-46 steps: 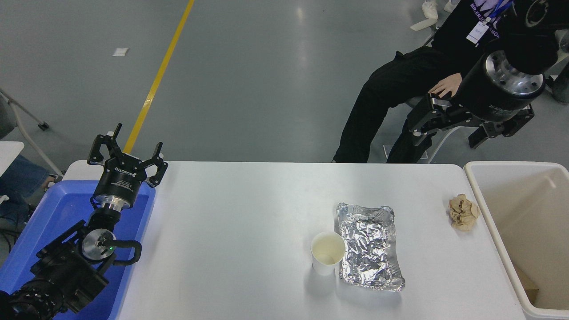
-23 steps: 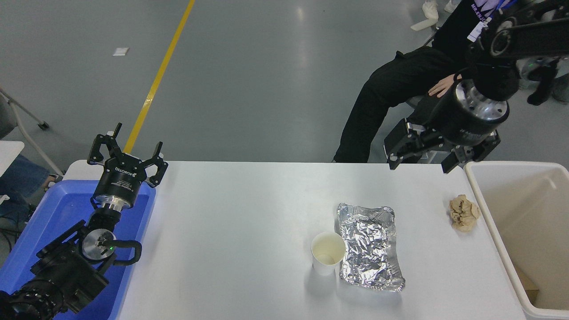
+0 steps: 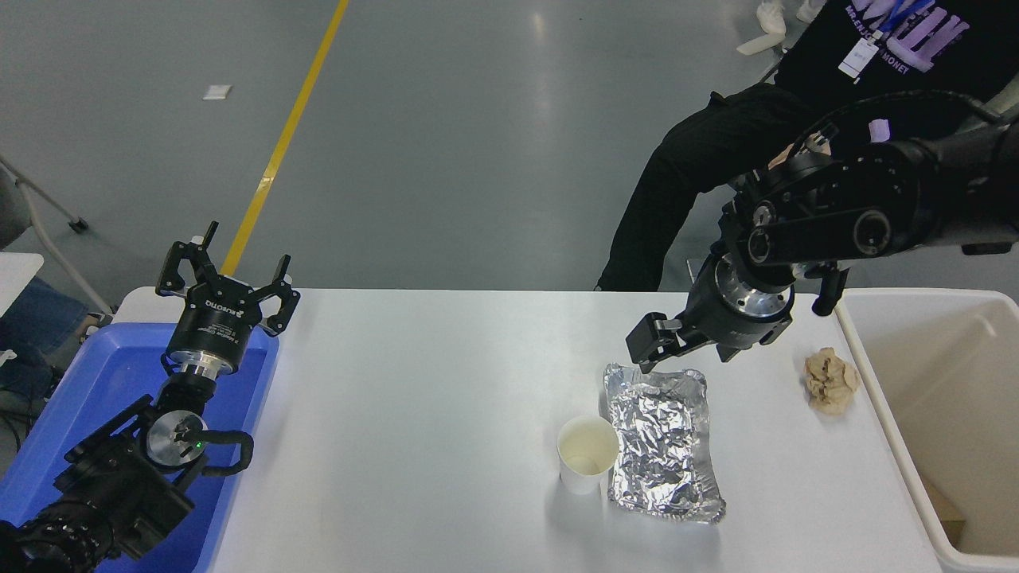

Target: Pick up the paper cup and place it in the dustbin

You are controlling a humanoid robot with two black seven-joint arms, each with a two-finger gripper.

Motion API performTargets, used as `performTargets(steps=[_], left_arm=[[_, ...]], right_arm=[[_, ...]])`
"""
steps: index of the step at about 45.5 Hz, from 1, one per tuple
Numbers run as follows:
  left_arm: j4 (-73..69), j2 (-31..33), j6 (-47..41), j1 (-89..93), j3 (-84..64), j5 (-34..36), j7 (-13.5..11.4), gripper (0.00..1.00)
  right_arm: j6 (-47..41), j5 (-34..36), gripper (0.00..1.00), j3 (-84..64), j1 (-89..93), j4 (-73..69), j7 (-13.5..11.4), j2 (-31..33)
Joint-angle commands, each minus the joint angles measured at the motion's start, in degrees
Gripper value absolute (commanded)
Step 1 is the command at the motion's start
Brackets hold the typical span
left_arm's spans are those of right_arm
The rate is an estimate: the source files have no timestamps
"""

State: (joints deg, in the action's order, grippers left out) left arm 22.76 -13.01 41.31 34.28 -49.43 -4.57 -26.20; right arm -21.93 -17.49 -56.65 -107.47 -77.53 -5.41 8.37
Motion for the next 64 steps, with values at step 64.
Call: performTargets(steps=[64], left_arm=[[0.01,0.0,0.0,0.0,-0.05,0.0,-0.08,0.98]], right_arm=[[4.79,-12.83,0.95,12.17,23.36,13.98,-0.13,-6.08]])
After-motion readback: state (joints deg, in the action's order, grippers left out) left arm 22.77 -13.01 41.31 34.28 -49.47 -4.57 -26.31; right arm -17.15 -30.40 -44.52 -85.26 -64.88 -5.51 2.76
